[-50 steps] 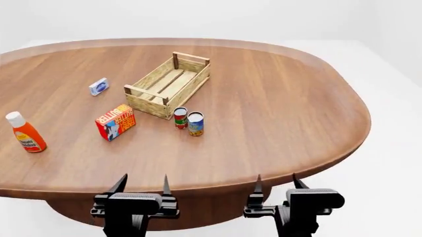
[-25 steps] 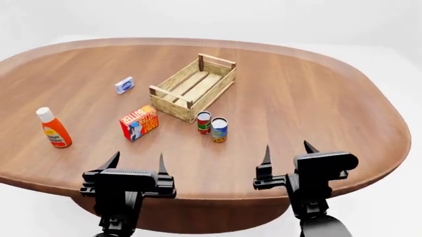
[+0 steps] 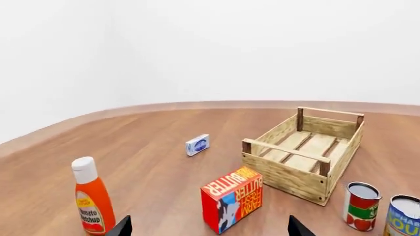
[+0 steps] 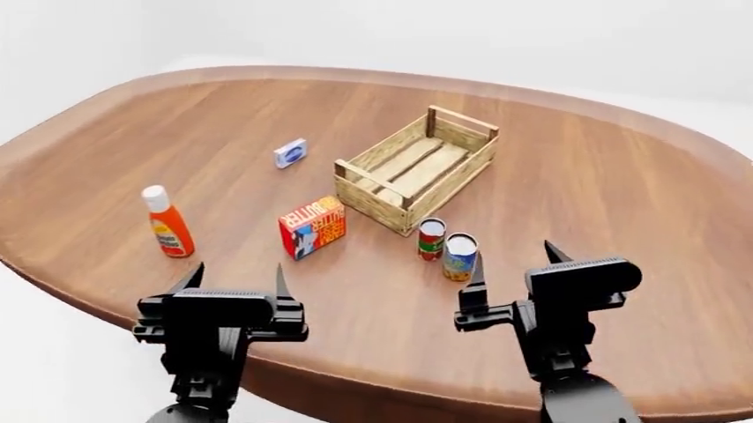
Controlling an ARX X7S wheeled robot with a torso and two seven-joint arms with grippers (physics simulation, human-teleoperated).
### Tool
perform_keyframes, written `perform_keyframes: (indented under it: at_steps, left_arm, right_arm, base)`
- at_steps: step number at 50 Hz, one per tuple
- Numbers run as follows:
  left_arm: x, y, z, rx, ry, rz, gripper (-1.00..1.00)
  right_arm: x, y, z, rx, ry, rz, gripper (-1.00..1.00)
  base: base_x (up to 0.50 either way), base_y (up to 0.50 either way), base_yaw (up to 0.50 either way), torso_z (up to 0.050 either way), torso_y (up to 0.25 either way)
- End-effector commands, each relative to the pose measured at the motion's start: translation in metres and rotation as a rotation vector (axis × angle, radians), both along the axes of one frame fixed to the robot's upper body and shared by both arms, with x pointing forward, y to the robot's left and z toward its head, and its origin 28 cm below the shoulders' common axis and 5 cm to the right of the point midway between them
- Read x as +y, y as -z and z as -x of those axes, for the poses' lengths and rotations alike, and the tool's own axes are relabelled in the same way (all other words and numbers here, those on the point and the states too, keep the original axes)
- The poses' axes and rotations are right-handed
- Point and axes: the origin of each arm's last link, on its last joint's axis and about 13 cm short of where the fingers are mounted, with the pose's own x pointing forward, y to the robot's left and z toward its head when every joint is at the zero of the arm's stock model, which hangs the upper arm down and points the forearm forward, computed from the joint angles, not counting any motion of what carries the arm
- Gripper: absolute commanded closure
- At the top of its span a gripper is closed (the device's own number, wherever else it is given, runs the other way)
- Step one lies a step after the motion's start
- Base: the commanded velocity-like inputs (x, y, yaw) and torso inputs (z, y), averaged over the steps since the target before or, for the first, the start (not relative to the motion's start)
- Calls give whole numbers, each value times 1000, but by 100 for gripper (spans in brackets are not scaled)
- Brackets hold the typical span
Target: Pick up the ketchup, and put it in the wooden tray.
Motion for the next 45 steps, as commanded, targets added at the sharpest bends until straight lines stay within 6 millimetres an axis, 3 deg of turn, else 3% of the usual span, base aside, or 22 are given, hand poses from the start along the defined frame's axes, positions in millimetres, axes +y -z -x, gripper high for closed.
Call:
perform_keyframes:
  at_steps: [1, 11, 23, 45]
  left_arm:
    - [1, -7, -6, -11, 11, -38, -100]
    - [-1, -26, -31, 3, 46, -82, -100]
    - [-5, -61, -52, -52, 95, -109, -100]
    - [-4, -66, -57, -64, 92, -106, -100]
  right_arm:
    - [-2, -4, -2, 0, -2, 13, -100]
    - [-7, -17, -12, 24, 33, 57, -100]
    - [-14, -54, -28, 9, 17, 126, -100]
    - [-12, -58, -31, 1, 6, 124, -100]
  base:
    - [174, 47, 500, 0, 0]
    - [68, 19, 199, 0, 0]
    - [30, 9, 0, 0, 0]
    - [297, 90, 0, 0, 0]
